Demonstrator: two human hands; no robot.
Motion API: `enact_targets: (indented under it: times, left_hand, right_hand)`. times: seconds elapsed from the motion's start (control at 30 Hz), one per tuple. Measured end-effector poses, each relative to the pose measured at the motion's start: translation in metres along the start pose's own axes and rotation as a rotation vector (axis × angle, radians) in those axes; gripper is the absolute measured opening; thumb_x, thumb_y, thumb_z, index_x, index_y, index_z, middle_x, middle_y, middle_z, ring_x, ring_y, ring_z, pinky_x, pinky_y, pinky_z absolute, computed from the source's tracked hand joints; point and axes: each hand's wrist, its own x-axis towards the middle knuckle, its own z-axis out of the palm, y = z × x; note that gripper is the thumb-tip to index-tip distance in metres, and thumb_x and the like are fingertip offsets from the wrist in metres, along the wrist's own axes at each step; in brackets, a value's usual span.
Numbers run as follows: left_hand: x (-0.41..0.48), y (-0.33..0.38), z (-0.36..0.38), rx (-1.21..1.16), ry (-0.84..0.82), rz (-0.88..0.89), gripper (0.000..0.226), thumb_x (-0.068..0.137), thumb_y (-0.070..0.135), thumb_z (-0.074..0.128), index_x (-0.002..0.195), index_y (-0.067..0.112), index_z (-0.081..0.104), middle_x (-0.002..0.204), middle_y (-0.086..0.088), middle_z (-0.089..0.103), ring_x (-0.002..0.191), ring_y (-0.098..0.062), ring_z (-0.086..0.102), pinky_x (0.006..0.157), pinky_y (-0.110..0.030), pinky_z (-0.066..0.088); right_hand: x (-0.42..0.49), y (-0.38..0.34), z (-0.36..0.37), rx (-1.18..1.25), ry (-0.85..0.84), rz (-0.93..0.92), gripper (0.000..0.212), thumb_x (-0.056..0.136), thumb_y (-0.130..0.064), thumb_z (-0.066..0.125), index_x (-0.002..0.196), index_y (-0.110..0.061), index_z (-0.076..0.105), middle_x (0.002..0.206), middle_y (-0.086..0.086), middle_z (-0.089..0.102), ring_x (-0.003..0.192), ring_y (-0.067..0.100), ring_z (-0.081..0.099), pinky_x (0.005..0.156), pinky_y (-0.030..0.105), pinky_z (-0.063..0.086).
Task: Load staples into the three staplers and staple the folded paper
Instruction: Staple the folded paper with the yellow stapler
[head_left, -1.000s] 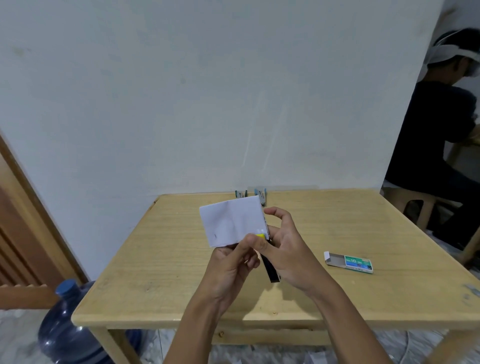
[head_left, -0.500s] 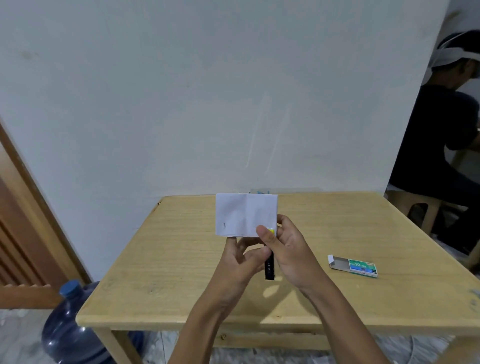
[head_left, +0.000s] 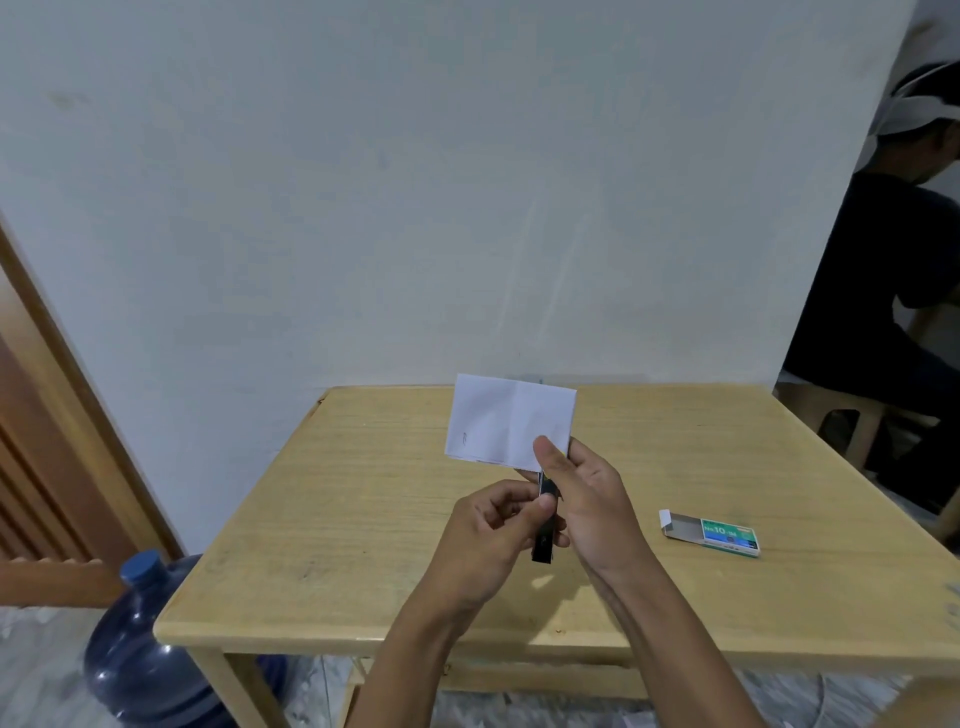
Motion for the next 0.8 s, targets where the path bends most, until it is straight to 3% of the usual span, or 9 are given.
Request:
enact_targets:
  times: [0.13, 0.2, 0.3, 0.43, 0.47, 0.53, 0.6, 0.67, 0.8]
  left_hand:
    - [-0.001, -0.004, 0.000, 0.026, 0.028, -0.045, 0.020, 0.092, 0.016, 0.067, 0.099, -0.001, 0.070, 0.080, -0.011, 0.073, 0.077, -0.021, 0.073, 0.070, -0.024, 0.054]
    - [0.002, -0.006, -0.006, 0.051, 0.006, -0.087, 0.029, 0.087, 0.030, 0.073, 0.099, 0.004, 0.073, 0.093, -0.022, 0.072, 0.088, -0.032, 0.072, 0.080, -0.034, 0.058]
    - [0.007, 0.000, -0.019, -0.060, -0.028, -0.148, 0.047, 0.077, 0.043, 0.070, 0.103, 0.005, 0.074, 0.105, -0.019, 0.070, 0.089, -0.030, 0.066, 0.091, -0.045, 0.053]
    - [0.011, 0.009, -0.034, -0.207, 0.081, -0.115, 0.034, 0.097, 0.033, 0.057, 0.116, 0.007, 0.069, 0.105, -0.017, 0.074, 0.089, -0.028, 0.068, 0.085, -0.039, 0.051]
    - [0.013, 0.009, -0.037, -0.189, 0.122, -0.101, 0.029, 0.098, 0.028, 0.056, 0.112, 0.007, 0.071, 0.102, -0.014, 0.075, 0.087, -0.028, 0.069, 0.083, -0.036, 0.053]
    - [0.017, 0.008, -0.042, -0.185, 0.214, -0.108, 0.022, 0.096, 0.023, 0.060, 0.100, 0.007, 0.074, 0.090, -0.008, 0.073, 0.074, -0.023, 0.062, 0.074, -0.033, 0.052]
    - [0.021, 0.005, -0.048, -0.217, 0.292, -0.120, 0.019, 0.095, 0.021, 0.062, 0.096, 0.005, 0.071, 0.082, -0.008, 0.066, 0.065, -0.019, 0.056, 0.069, -0.032, 0.051]
    - [0.024, 0.001, -0.052, -0.235, 0.372, -0.124, 0.018, 0.094, 0.019, 0.064, 0.097, 0.003, 0.069, 0.082, -0.008, 0.064, 0.064, -0.019, 0.056, 0.068, -0.031, 0.051]
    - [0.037, -0.015, -0.068, -0.133, 0.590, -0.135, 0.028, 0.090, 0.013, 0.069, 0.113, 0.003, 0.059, 0.097, -0.010, 0.070, 0.071, -0.023, 0.069, 0.073, -0.033, 0.057]
  right_hand:
    - [-0.001, 0.002, 0.002, 0.006, 0.030, -0.004, 0.023, 0.097, -0.025, 0.058, 0.101, -0.005, 0.069, 0.070, 0.017, 0.054, 0.044, 0.007, 0.050, 0.040, 0.015, 0.038]
    - [0.000, 0.004, 0.003, 0.046, 0.014, 0.006, 0.023, 0.096, -0.026, 0.057, 0.108, -0.010, 0.068, 0.089, 0.011, 0.075, 0.066, 0.012, 0.071, 0.052, 0.020, 0.050]
    - [0.001, 0.006, -0.002, 0.027, -0.029, 0.006, 0.028, 0.095, -0.030, 0.057, 0.117, -0.016, 0.065, 0.100, 0.005, 0.078, 0.092, 0.020, 0.075, 0.068, 0.025, 0.056]
    - [0.001, 0.004, -0.008, -0.064, -0.137, 0.052, 0.036, 0.092, -0.037, 0.057, 0.124, -0.021, 0.061, 0.107, 0.002, 0.077, 0.093, 0.026, 0.075, 0.083, 0.029, 0.055]
    - [0.000, 0.004, -0.008, -0.082, -0.160, 0.075, 0.037, 0.093, -0.038, 0.057, 0.125, -0.021, 0.060, 0.105, 0.003, 0.077, 0.086, 0.028, 0.075, 0.082, 0.031, 0.056]
    - [0.000, 0.004, -0.008, -0.117, -0.138, 0.153, 0.038, 0.094, -0.043, 0.057, 0.125, -0.021, 0.058, 0.092, 0.003, 0.077, 0.061, 0.025, 0.068, 0.059, 0.032, 0.053]
    - [0.003, 0.009, -0.010, -0.129, -0.063, 0.238, 0.034, 0.096, -0.045, 0.055, 0.120, -0.020, 0.057, 0.088, 0.006, 0.074, 0.044, 0.015, 0.048, 0.042, 0.024, 0.035]
    - [0.007, 0.016, -0.016, -0.130, 0.001, 0.312, 0.031, 0.094, -0.041, 0.059, 0.112, -0.016, 0.058, 0.093, 0.009, 0.069, 0.042, 0.011, 0.036, 0.039, 0.021, 0.027]
    - [0.009, 0.026, -0.024, -0.239, -0.031, 0.436, 0.028, 0.088, -0.017, 0.061, 0.114, -0.013, 0.052, 0.084, 0.004, 0.051, 0.053, 0.013, 0.038, 0.045, 0.025, 0.033]
